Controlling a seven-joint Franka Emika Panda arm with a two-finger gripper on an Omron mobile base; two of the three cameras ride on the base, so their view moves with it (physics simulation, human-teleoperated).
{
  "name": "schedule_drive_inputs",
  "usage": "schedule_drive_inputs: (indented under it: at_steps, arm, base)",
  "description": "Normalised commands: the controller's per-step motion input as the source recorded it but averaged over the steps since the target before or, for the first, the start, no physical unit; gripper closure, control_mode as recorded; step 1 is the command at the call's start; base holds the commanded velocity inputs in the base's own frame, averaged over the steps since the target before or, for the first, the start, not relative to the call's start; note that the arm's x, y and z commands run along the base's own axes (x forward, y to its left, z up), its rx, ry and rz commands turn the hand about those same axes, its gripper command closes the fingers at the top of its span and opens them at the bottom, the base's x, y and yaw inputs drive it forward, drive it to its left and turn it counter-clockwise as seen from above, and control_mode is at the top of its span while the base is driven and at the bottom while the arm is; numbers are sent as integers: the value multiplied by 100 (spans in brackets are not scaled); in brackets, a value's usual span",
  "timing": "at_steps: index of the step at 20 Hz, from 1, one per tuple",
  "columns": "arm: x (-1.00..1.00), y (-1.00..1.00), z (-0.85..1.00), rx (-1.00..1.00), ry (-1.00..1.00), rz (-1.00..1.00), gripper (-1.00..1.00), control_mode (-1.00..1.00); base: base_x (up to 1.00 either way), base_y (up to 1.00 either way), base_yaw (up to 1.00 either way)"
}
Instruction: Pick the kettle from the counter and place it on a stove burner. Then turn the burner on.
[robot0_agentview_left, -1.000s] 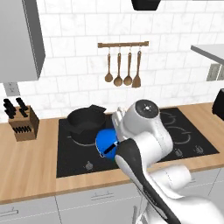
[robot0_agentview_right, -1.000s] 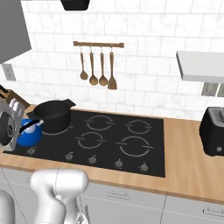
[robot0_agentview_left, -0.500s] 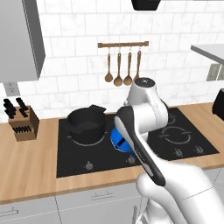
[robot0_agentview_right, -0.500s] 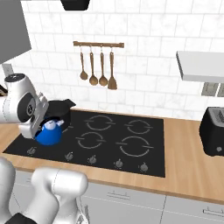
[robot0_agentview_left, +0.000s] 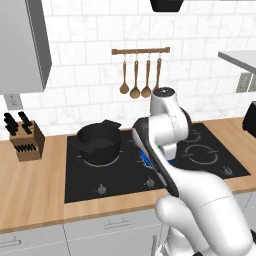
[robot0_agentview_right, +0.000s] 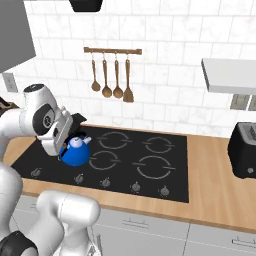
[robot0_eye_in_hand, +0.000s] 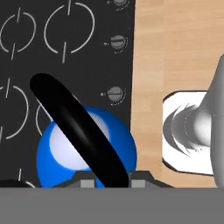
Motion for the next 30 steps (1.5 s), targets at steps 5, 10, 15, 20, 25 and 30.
schedule_drive_inputs:
  at_steps: [5,10,15,20,25,30]
  arm:
    - [29,-53,-13,-16,2,-6,100,-100]
    - [29,-42,0,-3,15,-1,100,-100]
    - [38,-3,-18,0,18,1,100,-100]
    - [51,0,-22,-7,6,0,100,-100]
    - [35,0,-22,-8,0,0,100,-100]
    - [26,0,-30,-2,0,1,100,-100]
  base:
    - [0,0,0]
    - [0,0,0]
    - [0,0,0]
    - [0,0,0]
    - [0,0,0]
    - [0,0,0]
